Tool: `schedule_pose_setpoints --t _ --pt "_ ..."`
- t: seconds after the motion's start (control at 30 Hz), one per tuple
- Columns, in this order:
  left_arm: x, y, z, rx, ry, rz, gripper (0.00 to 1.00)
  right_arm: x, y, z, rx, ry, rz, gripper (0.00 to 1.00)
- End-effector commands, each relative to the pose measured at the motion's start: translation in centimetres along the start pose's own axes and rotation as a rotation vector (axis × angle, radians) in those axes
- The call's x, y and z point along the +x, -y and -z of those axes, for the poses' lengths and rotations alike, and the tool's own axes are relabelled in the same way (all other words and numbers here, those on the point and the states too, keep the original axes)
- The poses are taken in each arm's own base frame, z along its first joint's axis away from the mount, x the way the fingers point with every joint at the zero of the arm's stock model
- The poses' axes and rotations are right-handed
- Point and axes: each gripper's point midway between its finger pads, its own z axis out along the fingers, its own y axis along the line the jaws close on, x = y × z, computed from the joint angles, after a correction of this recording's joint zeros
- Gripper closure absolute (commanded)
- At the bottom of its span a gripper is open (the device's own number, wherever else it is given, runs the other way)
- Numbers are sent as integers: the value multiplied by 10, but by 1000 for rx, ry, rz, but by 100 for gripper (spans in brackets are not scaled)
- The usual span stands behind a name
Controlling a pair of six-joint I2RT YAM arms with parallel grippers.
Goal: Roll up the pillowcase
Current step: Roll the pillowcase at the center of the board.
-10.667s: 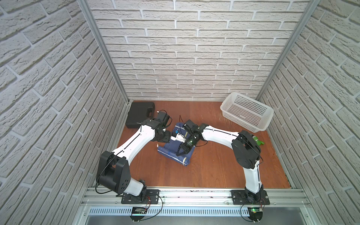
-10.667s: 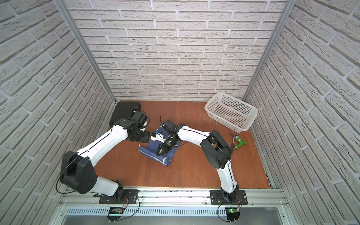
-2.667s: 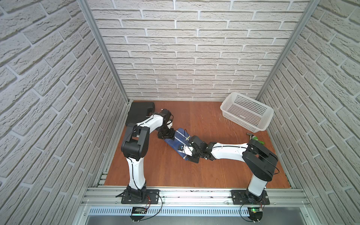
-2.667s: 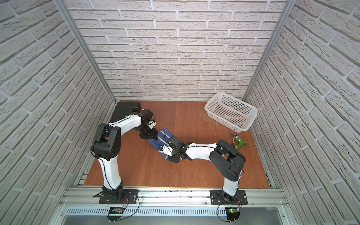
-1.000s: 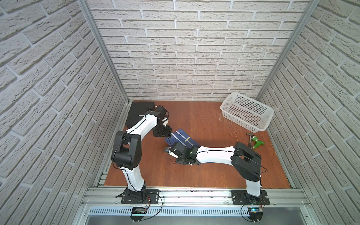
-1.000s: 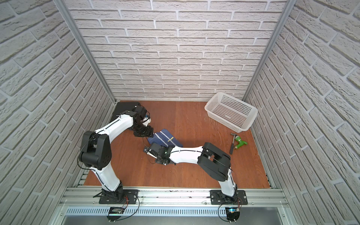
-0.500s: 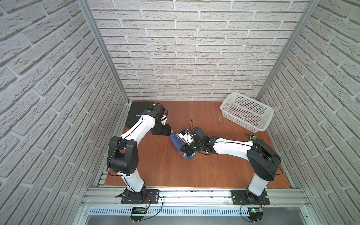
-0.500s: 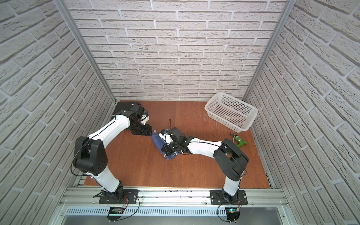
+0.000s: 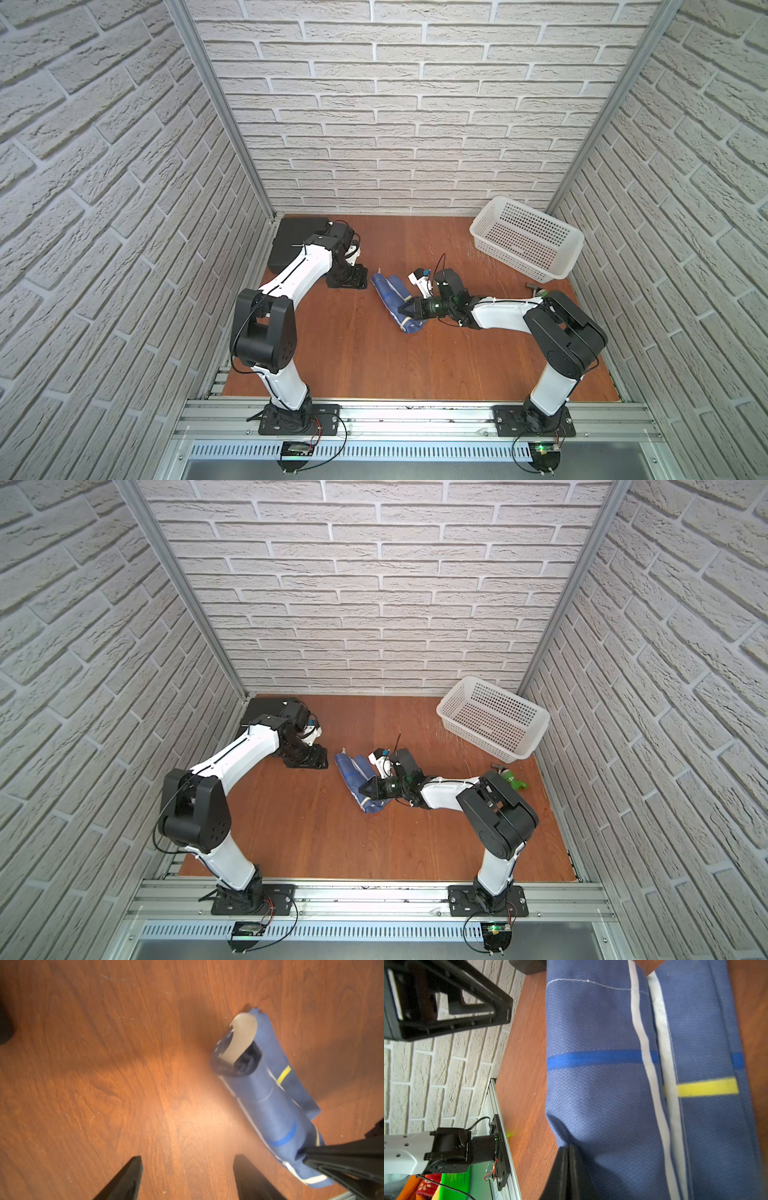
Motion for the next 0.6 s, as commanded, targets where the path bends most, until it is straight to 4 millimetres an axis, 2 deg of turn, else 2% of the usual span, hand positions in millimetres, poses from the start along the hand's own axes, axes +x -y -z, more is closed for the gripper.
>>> schedule_pose_setpoints --t 0.0,0.23,0.33,0.57 --pt "-10 14 -3 35 14 -25 26 -23 -12 13 -89 88 -33 92" --pt "-21 36 -18 67 2 -52 26 -39 6 26 -128 144 -133 92" --pt "-26 45 -30 75 -13 -60 26 -41 21 31 -129 157 -182 92" --pt "-41 64 -43 95 -24 -87 26 -45 49 38 -117 171 -237 91"
